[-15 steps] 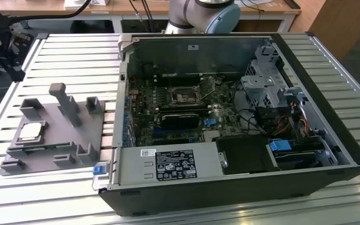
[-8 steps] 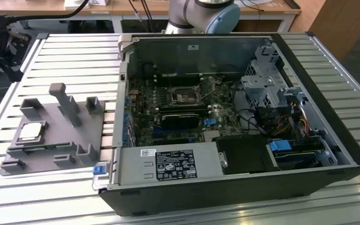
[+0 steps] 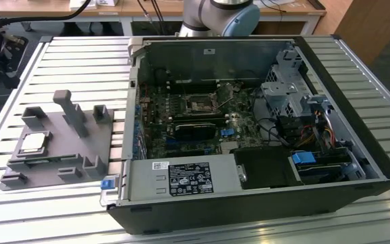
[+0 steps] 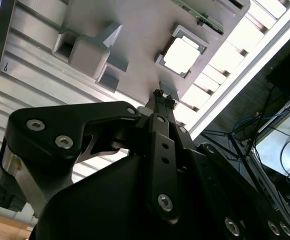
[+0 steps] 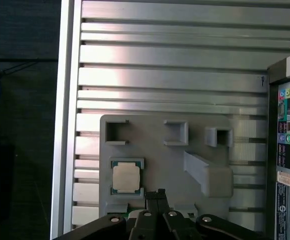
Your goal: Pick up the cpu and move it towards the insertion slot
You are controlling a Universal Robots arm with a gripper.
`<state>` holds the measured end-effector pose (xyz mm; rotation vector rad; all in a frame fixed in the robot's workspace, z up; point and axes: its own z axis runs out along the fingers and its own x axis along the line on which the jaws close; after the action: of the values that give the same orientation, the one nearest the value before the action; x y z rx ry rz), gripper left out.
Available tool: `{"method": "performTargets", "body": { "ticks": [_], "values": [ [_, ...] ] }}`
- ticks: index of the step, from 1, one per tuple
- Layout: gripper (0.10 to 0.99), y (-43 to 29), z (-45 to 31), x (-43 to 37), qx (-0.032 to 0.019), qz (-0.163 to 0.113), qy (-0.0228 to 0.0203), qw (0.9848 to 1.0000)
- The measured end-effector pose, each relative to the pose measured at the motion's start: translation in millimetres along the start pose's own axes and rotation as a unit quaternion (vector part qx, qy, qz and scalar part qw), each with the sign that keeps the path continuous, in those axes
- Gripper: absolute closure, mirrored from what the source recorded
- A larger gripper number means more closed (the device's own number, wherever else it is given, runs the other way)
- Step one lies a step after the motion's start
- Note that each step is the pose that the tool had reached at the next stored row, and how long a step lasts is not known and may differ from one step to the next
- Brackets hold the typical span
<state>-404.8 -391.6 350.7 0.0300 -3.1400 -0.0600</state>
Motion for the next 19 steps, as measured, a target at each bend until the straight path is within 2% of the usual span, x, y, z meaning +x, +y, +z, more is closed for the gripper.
{"method": "performTargets", "body": {
  "ticks": [12, 19],
  "values": [
    [0.980, 0.1, 1.1, 8.0, 0.0000, 0.000, 0.0000, 1.0000],
    [0.980, -0.2, 2.2, 9.3, 0.0000, 0.000, -0.0001, 1.0000]
  ]
}}
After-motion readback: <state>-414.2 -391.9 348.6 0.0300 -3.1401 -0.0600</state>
